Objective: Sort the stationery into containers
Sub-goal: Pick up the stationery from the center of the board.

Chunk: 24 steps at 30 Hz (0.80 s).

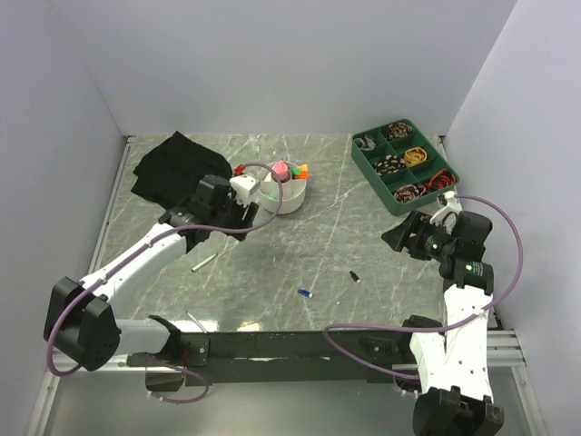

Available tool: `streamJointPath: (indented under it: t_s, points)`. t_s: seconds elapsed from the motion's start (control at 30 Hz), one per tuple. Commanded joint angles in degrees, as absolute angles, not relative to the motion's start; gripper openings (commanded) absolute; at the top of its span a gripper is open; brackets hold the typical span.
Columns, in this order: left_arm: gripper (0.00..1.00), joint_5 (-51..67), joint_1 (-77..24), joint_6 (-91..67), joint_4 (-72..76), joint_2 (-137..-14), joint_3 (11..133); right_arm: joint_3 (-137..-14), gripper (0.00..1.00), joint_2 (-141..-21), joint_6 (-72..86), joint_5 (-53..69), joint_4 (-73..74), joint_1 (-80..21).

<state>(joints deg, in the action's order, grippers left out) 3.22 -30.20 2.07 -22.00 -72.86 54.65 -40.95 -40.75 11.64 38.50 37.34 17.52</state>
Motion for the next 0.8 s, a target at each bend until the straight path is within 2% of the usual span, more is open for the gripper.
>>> streamJointPath:
  t_s: [0.0, 0.1, 0.2, 0.23, 0.4, 0.53, 0.6, 0.77]
  points:
    - [0.65, 2.3, -25.9, 10.9, -30.2, -72.6, 56.6, -44.2, 0.77, -40.9, 11.2, 38.9, 36.5, 17.8]
    - [0.64, 4.7, -24.1, 20.7, -32.1, -69.5, 53.3, -43.9, 0.77, -40.8, 11.2, 38.8, 36.7, 17.8]
    - [0.64, 11.9, -24.5, 30.8, -34.2, -66.7, 49.6, -43.4, 0.77, -41.0, 11.0, 38.9, 36.6, 17.8]
    - [0.64, 17.1, -25.8, 33.0, -36.2, -66.4, 49.6, -43.2, 0.77, -41.0, 11.2, 39.0, 36.3, 17.8]
    - [0.63, 27.1, -35.8, 35.0, -37.5, -71.4, 57.2, -43.1, 0.77, -42.1, 12.0, 39.1, 35.3, 17.8]
    - [0.63, 26.2, -42.0, 27.3, -33.1, -79.2, 61.8, -44.9, 0.77, -43.0, 11.8, 38.8, 36.0, 17.8]
    - [0.62, 21.5, -42.2, 19.8, -31.2, -82.4, 64.5, -46.8, 0.77, -43.2, 11.5, 38.9, 36.6, 17.9]
    - [0.63, 12.5, -32.0, 14.5, -25.0, -83.0, 65.3, -48.5, 0.77, -42.1, 10.1, 38.0, 37.8, 17.8]
